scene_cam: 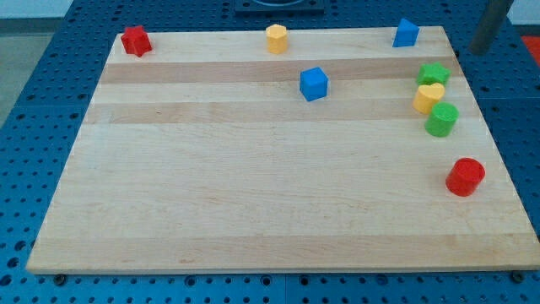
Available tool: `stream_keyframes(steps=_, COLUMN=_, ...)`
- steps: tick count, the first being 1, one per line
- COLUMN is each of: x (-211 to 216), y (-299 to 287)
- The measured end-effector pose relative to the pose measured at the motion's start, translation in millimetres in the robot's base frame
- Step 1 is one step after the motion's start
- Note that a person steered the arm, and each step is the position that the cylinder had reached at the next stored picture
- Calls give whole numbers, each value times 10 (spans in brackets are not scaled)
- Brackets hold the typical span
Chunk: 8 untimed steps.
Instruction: Push the green star towards center of the board
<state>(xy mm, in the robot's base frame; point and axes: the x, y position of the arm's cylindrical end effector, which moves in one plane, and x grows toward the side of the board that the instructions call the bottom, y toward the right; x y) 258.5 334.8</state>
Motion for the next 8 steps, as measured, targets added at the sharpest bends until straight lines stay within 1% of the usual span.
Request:
stream_keyframes(steps=1, x=70, y=0)
stream_keyframes(steps=3, x=455, y=0)
stream_keyframes(steps=5, x=688, y=-199)
stream_keyframes(steps=8, x=688, y=-342)
